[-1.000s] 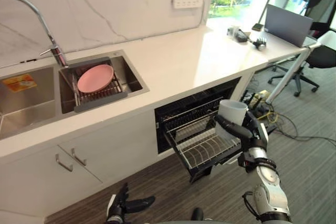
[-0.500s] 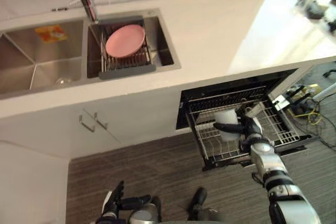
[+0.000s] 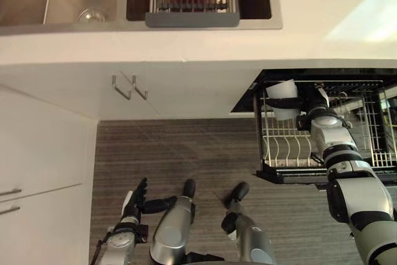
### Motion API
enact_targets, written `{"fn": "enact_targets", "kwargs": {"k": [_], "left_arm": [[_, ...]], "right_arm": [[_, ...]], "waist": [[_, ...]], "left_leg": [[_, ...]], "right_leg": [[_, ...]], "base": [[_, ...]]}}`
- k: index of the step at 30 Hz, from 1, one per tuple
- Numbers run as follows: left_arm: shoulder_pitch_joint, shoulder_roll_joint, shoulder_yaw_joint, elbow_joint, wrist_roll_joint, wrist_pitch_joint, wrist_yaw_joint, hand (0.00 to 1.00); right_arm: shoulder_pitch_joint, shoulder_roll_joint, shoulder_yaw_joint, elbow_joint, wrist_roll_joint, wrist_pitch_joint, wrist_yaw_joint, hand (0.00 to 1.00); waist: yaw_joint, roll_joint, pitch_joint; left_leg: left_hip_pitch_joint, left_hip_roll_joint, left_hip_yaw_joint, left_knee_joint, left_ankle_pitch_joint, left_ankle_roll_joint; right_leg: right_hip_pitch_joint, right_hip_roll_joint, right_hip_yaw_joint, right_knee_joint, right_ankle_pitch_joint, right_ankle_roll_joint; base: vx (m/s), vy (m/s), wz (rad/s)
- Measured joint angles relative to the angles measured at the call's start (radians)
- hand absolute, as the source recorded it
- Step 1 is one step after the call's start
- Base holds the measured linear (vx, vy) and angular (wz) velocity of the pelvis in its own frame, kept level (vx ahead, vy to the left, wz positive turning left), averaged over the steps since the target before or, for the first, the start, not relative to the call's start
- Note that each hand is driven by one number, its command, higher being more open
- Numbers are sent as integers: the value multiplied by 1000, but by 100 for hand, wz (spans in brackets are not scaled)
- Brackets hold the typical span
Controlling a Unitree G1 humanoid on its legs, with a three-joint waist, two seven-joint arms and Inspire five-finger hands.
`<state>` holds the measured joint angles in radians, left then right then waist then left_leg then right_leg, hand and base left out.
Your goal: Walk over to the sink, pick up the cup, carry it to the dishwasher, place the cup inside the dishwasher, then close the dishwasher door
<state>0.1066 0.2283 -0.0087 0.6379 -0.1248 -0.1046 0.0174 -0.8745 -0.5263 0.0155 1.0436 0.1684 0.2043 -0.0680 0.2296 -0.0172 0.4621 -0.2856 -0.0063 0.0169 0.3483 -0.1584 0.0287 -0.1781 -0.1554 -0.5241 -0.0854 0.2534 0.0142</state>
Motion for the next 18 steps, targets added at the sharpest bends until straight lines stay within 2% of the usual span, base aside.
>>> {"fn": "enact_targets", "kwargs": {"k": [4, 8, 11, 18], "left_arm": [[-2, 2, 0, -12, -15, 0, -1, 100], [-6, 5, -1, -16, -19, 2, 0, 100], [-6, 17, -17, -19, -33, 12, 2, 100], [-6, 24, -40, -38, -34, 28, 2, 100]], "right_arm": [[-3, -6, -2, 19, 0, 35, 2, 0], [-3, -22, -12, 54, 0, 56, -1, 0], [-3, -22, -45, 54, 3, 58, -6, 0], [-8, -26, -60, 78, 4, 51, 22, 0]], "waist": [[-2, 9, 9], [-9, 12, 11], [-25, 12, 11], [-24, 13, 11]], "left_leg": [[-43, 21, -2, 59, -26, -5], [-59, 34, -3, 67, -24, -14], [-59, 38, -3, 65, -23, -18], [-49, 40, 8, 56, -22, -19]], "right_leg": [[-13, 15, 1, 9, -24, -3], [-30, 25, 2, 20, -30, -10], [-33, 29, 3, 19, -30, -11], [-33, 32, 14, 18, -30, -11]], "base": [[-77, 6, -2], [-36, 1, -3], [4, 11, -1], [8, 50, -4]]}}
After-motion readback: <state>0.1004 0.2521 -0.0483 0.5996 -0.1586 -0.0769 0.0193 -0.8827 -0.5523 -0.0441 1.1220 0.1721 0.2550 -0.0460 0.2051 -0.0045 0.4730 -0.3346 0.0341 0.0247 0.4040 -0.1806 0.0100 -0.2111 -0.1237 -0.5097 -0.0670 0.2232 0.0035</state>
